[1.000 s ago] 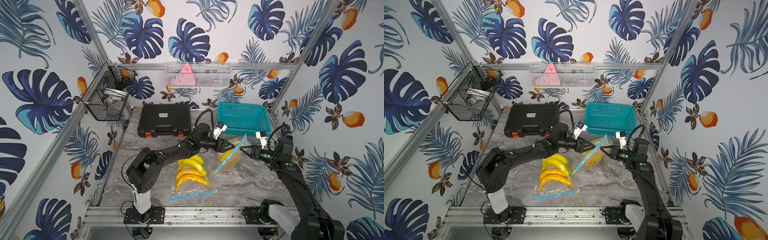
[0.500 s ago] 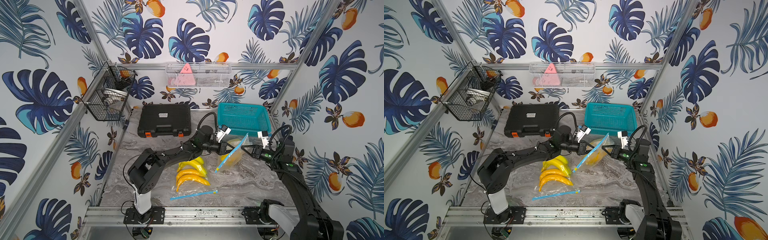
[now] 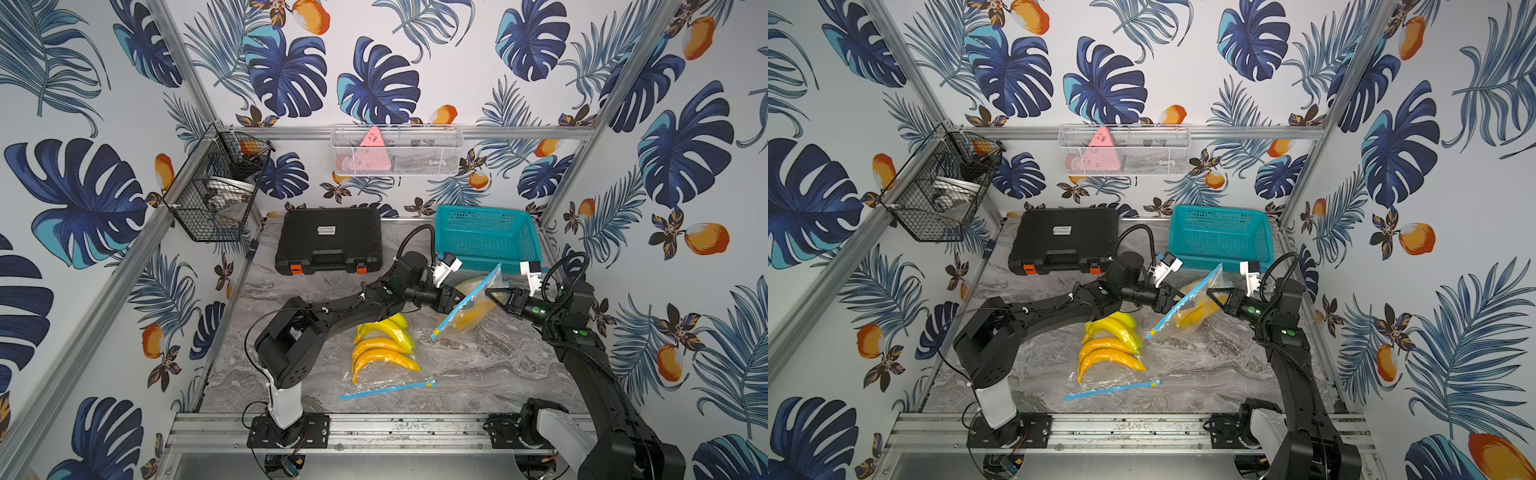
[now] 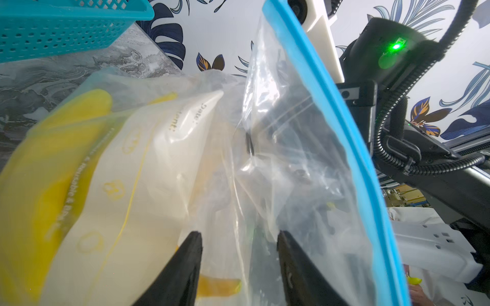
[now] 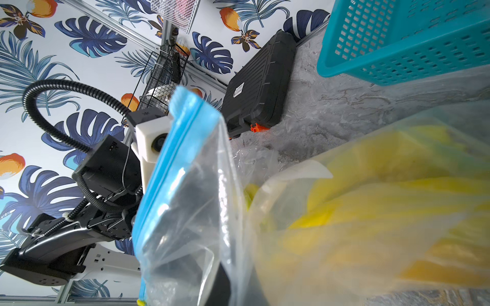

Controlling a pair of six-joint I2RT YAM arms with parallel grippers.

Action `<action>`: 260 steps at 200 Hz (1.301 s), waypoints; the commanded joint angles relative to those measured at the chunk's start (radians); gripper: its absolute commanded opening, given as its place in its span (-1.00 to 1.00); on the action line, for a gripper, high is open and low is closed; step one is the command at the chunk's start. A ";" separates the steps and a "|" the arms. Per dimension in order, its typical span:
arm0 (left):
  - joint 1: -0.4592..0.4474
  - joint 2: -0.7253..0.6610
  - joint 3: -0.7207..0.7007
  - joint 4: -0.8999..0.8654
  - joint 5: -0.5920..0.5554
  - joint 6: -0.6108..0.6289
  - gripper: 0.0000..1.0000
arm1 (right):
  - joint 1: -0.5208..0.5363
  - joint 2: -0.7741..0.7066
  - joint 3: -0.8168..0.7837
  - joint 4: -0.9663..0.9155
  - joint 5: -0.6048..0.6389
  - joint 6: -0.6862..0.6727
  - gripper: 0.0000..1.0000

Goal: Open the zip-top bag and take out the banana
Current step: Open the zipper of the food storage bag at the center of the board.

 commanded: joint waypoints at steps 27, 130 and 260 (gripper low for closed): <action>-0.024 0.013 0.002 -0.087 -0.007 0.060 0.08 | 0.000 0.001 -0.012 0.128 -0.003 0.051 -1.00; -0.037 0.081 0.015 0.142 0.005 -0.115 -1.00 | 0.000 -0.021 -0.087 0.250 0.013 0.153 -1.00; 0.028 0.037 0.081 0.015 -0.029 -0.030 -1.00 | 0.000 -0.036 -0.002 -0.160 0.030 -0.084 0.20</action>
